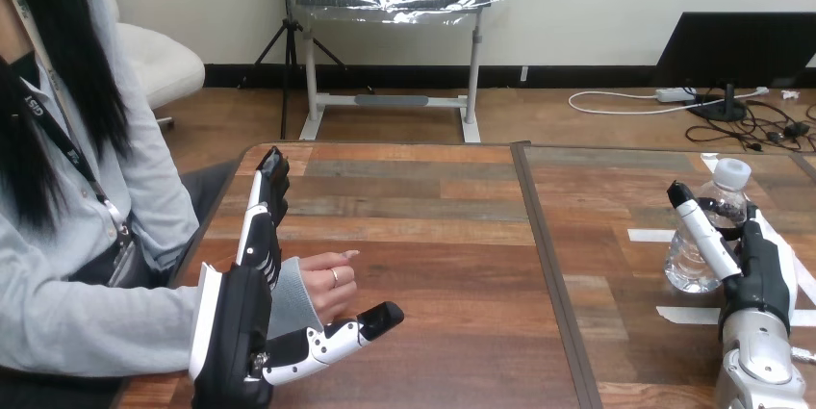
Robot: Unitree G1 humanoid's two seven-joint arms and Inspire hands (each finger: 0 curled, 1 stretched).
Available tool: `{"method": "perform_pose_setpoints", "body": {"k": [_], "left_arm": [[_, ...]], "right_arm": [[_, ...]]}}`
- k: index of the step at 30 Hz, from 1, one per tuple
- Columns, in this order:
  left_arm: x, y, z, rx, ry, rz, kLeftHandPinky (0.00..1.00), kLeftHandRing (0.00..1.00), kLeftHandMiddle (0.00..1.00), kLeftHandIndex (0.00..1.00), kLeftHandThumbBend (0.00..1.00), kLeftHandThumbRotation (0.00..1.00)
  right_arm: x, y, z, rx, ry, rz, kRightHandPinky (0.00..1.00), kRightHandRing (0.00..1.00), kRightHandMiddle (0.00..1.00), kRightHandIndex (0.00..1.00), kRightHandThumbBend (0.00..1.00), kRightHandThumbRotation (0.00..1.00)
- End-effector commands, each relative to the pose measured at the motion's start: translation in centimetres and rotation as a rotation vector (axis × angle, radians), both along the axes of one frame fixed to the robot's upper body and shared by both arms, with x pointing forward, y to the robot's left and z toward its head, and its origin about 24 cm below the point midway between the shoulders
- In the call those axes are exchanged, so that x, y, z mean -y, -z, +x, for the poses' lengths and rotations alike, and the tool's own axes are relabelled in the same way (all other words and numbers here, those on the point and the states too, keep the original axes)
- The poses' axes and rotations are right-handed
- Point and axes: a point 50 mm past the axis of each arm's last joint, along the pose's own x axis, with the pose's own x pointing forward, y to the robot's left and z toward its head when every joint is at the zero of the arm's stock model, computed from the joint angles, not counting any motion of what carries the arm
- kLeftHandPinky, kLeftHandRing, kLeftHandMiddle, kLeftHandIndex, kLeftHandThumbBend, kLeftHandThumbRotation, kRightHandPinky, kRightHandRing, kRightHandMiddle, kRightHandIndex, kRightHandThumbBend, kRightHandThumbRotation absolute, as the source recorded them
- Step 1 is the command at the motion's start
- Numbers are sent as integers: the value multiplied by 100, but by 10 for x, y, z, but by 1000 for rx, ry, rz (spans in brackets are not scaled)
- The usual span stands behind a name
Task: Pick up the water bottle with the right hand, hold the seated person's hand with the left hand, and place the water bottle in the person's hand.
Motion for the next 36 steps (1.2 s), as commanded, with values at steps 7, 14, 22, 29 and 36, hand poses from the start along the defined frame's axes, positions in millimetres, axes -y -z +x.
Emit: {"method": "perform_pose_setpoints", "body": {"k": [7, 14, 22, 29, 36], "left_arm": [[-2, -17, 9, 97, 17, 6, 97, 98, 99, 98, 100, 26], [-3, -18, 9, 99, 17, 9, 96, 98, 98, 98, 100, 27], [-3, -18, 8, 95, 18, 4, 96, 98, 98, 98, 100, 27], [-4, -19, 8, 97, 19, 6, 95, 97, 98, 98, 100, 28], [-4, -19, 7, 100, 21, 1, 95, 97, 98, 98, 100, 28]], "right_arm": [[4, -32, 25, 70, -27, -62, 100, 100, 100, 100, 100, 62], [3, -32, 26, 42, -34, -106, 97, 97, 100, 100, 100, 63], [3, -32, 26, 36, -34, -95, 97, 98, 100, 100, 100, 63], [4, -31, 26, 23, -31, -89, 100, 100, 100, 100, 100, 62], [4, -31, 26, 10, -33, -102, 100, 100, 100, 100, 100, 62]]}}
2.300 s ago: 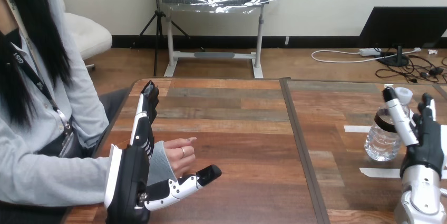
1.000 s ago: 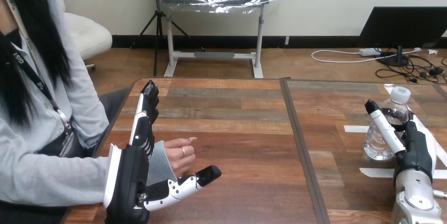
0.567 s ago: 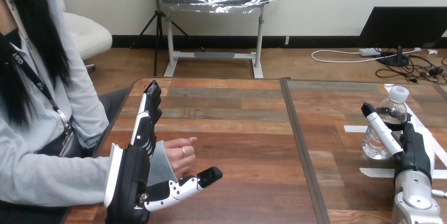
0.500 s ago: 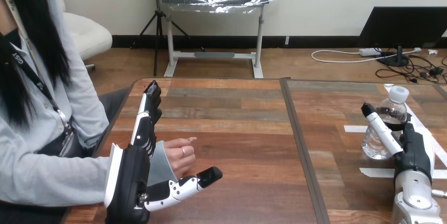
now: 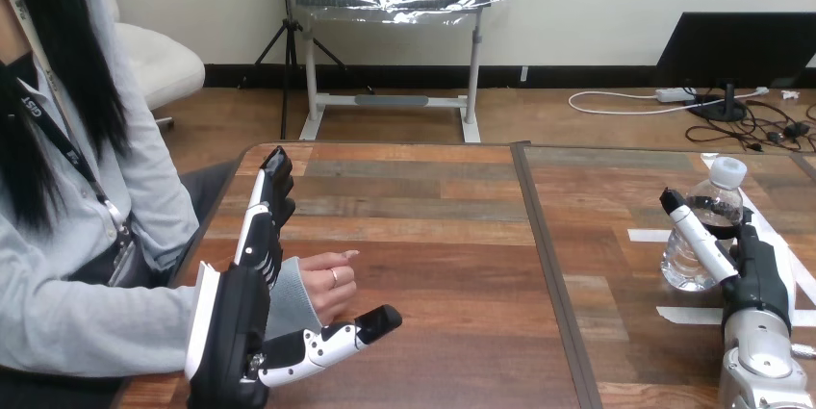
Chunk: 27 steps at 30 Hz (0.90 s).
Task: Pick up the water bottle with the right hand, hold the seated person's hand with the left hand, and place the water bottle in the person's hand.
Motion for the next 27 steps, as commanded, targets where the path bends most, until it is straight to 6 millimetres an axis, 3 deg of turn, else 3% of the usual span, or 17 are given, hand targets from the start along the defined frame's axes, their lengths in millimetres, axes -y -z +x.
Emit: {"method": "perform_pose_setpoints", "body": {"k": [1, 23, 27], "left_arm": [[-1, -17, 8, 93, 3, -9, 95, 98, 98, 98, 100, 28], [-3, -18, 4, 105, 18, -17, 97, 98, 98, 97, 100, 26], [-4, -18, 4, 108, 20, -14, 97, 98, 98, 97, 100, 26]], "right_arm": [[1, -31, 25, 83, -18, -42, 100, 100, 100, 100, 100, 62], [2, -33, 27, 57, -21, -58, 100, 99, 100, 100, 100, 59], [2, -33, 27, 47, -24, -72, 92, 97, 100, 100, 100, 60]]}}
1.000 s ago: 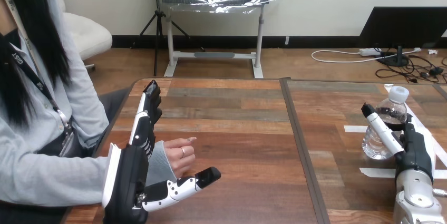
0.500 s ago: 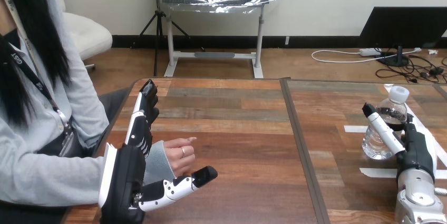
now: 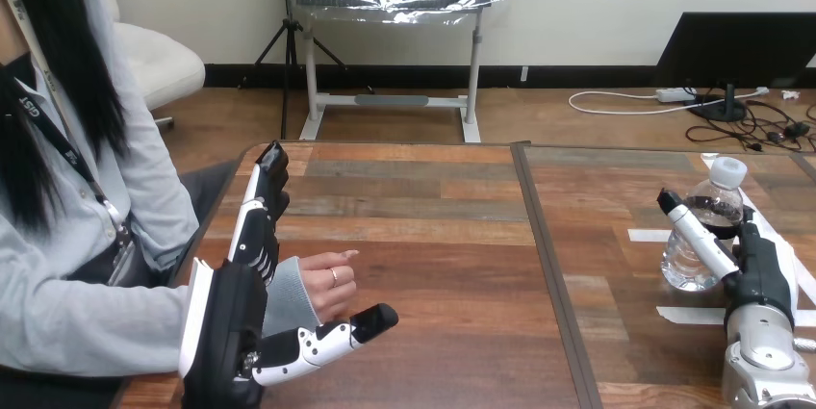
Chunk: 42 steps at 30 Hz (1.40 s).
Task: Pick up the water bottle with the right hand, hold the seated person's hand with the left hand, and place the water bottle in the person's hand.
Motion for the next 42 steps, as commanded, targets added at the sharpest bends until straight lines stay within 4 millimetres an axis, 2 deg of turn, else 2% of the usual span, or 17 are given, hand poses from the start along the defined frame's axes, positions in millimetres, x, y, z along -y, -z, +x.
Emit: {"method": "perform_pose_setpoints", "body": {"k": [1, 11, 15, 20, 42], "left_arm": [[-2, -13, 4, 84, 6, 4, 97, 98, 98, 97, 100, 27], [-4, -13, 3, 88, 16, 3, 99, 99, 98, 98, 100, 27], [-4, -13, 2, 86, 17, -2, 99, 99, 98, 98, 100, 26], [-5, -13, 0, 86, 17, 0, 100, 100, 98, 98, 100, 26], [-8, -13, -4, 93, 20, -3, 100, 99, 97, 96, 100, 25]], "right_arm": [[0, -30, 24, 75, -20, -46, 91, 97, 100, 100, 100, 60], [-1, -31, 26, 73, -21, -37, 96, 99, 100, 100, 100, 57], [-1, -31, 26, 73, -21, -25, 85, 95, 100, 100, 100, 55], [-2, -32, 27, 65, -29, -40, 79, 93, 100, 100, 100, 54], [-8, -39, 34, 76, -53, -63, 86, 97, 99, 100, 100, 50]]}}
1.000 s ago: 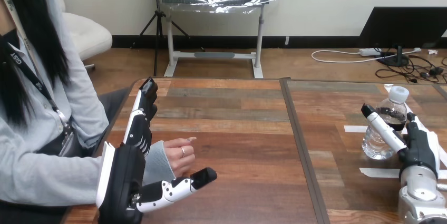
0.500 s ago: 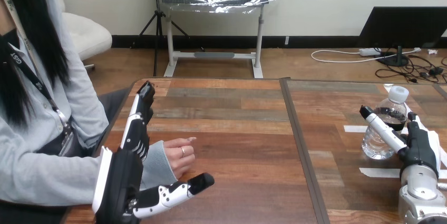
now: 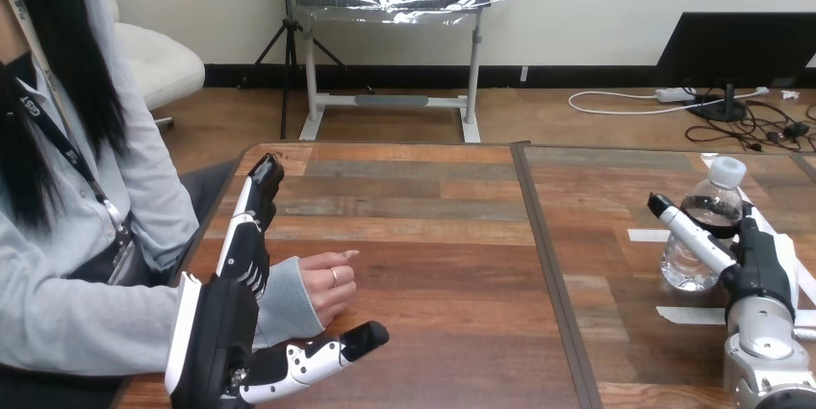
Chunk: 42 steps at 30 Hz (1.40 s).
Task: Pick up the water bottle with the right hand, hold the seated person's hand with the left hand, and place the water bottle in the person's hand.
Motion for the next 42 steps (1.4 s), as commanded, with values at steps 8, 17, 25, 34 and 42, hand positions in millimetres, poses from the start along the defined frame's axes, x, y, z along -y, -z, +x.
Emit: {"method": "perform_pose_setpoints", "body": {"k": [8, 17, 25, 34, 42], "left_arm": [[-1, -16, 6, 97, 10, 1, 100, 99, 97, 96, 100, 24], [-1, -15, 4, 94, 13, -5, 100, 99, 97, 96, 100, 24], [0, -16, 3, 94, 16, -10, 100, 100, 97, 96, 100, 24], [0, -16, 3, 96, 18, -5, 100, 99, 97, 96, 100, 24], [1, -17, 2, 97, 29, -9, 100, 100, 98, 96, 100, 23]], "right_arm": [[-9, -36, 31, 105, -41, -19, 87, 96, 99, 100, 100, 49], [-10, -40, 34, 103, -48, -25, 87, 96, 99, 100, 100, 48], [-11, -43, 37, 112, -44, -16, 87, 95, 97, 100, 100, 44], [-12, -46, 39, 144, -9, 24, 77, 87, 90, 95, 100, 28], [-13, -49, 41, 167, 28, 23, 58, 67, 73, 74, 97, 7]]}}
